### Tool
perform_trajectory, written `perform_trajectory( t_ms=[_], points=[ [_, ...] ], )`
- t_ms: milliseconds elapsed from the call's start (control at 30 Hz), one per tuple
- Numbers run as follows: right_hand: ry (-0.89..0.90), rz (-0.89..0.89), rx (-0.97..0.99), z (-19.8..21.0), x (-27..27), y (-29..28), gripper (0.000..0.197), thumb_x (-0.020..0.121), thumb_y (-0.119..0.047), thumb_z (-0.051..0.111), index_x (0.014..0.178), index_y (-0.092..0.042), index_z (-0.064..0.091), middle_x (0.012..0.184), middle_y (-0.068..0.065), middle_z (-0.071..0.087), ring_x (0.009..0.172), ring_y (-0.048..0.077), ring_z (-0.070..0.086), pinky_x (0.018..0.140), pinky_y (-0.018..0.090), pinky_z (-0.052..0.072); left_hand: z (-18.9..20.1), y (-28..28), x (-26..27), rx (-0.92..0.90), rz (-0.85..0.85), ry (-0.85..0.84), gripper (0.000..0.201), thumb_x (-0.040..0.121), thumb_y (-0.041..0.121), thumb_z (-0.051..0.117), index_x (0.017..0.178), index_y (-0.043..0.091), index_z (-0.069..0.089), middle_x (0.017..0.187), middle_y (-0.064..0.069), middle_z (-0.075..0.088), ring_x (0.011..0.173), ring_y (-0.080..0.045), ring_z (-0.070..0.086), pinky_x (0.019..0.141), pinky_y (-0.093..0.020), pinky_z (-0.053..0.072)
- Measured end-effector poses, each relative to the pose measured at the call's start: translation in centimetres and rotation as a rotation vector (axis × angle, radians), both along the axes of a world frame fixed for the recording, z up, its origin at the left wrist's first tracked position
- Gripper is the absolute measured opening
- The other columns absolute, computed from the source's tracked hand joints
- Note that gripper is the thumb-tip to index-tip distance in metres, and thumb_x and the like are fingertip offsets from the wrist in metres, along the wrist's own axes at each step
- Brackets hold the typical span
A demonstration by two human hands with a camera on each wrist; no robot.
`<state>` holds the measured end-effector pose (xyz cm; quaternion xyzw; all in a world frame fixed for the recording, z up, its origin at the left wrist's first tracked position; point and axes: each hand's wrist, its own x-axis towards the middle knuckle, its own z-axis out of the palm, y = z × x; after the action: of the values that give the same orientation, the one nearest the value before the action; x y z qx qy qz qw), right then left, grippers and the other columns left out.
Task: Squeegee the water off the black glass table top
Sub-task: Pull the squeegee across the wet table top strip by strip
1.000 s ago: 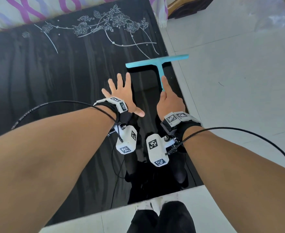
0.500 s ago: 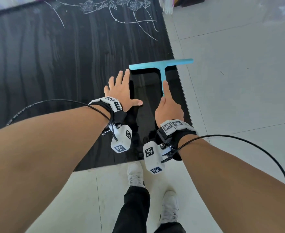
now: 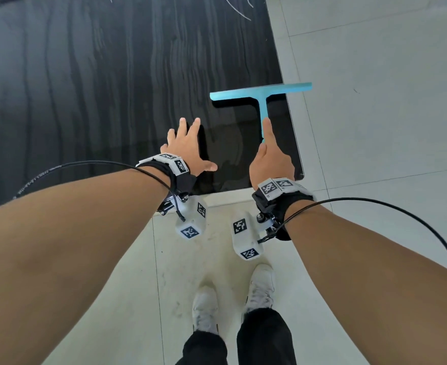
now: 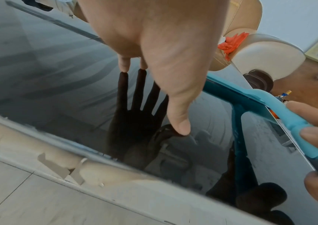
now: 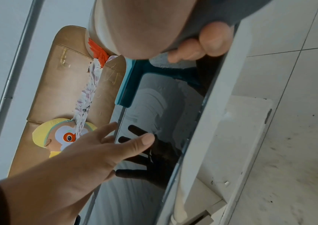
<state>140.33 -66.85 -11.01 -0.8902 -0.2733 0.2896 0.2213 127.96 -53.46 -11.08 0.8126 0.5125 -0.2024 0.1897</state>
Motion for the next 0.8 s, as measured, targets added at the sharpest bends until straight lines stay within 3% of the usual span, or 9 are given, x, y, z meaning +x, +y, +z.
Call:
perform_trajectory(
  t_ms=[133, 367, 567, 733, 800],
  points=[
    [-0.008, -0.002, 0.026, -0.3, -1.5, -2.3, 0.056, 0.106, -0.027, 0.027, 0.153, -0.043, 0.002, 0.057, -0.002, 0.039, 0.048, 0.009, 0.043, 0.044, 0.024, 0.033, 0.0, -1.6, -0.7, 0.069, -0.018, -0.043, 0.104, 0.075, 0.052, 0.073, 0.152, 0.03, 0.007, 0.162, -0.001, 0.002, 0.147, -0.033, 0.01, 0.111, -0.055, 0.029],
    [-0.021, -0.062, 0.004, 0.2, -4.7, -5.1, 0.055, 0.105, -0.028, 0.025, 0.152, -0.046, 0.002, 0.058, -0.001, 0.037, 0.05, 0.011, 0.04, 0.048, 0.024, 0.028, 1.1, -3.3, -3.6, -0.003, -0.07, -0.085, 0.088, 0.074, 0.05, 0.074, 0.147, 0.032, 0.028, 0.161, -0.003, 0.005, 0.144, -0.037, 0.013, 0.109, -0.05, 0.033],
    [-0.032, -0.113, -0.017, 0.6, -7.5, -7.1, 0.055, 0.105, -0.026, 0.026, 0.153, -0.044, 0.006, 0.06, -0.001, 0.039, 0.052, 0.011, 0.041, 0.048, 0.024, 0.027, 1.7, -4.8, -6.5, -0.018, -0.09, -0.124, 0.064, 0.086, 0.031, 0.062, 0.144, 0.03, 0.035, 0.16, -0.004, 0.012, 0.141, -0.04, 0.02, 0.107, -0.047, 0.035],
    [-0.002, -0.134, -0.03, 1.5, -9.6, -8.8, 0.054, 0.105, -0.026, 0.025, 0.153, -0.043, 0.007, 0.069, 0.0, 0.047, 0.059, 0.014, 0.043, 0.065, 0.031, 0.035, 1.9, -6.9, -8.6, -0.069, -0.074, -0.209, 0.068, 0.087, 0.019, 0.053, 0.15, 0.023, 0.027, 0.157, -0.005, 0.025, 0.139, -0.035, 0.032, 0.109, -0.041, 0.033],
    [0.014, -0.137, -0.034, 2.0, -10.5, -9.5, 0.054, 0.106, -0.026, 0.025, 0.153, -0.043, 0.008, 0.078, 0.003, 0.052, 0.068, 0.018, 0.047, 0.068, 0.031, 0.035, 2.1, -7.8, -9.6, -0.123, -0.027, -0.268, 0.073, 0.087, 0.016, 0.053, 0.152, 0.021, 0.02, 0.149, -0.006, 0.04, 0.131, -0.031, 0.044, 0.1, -0.033, 0.039]
  ],
)
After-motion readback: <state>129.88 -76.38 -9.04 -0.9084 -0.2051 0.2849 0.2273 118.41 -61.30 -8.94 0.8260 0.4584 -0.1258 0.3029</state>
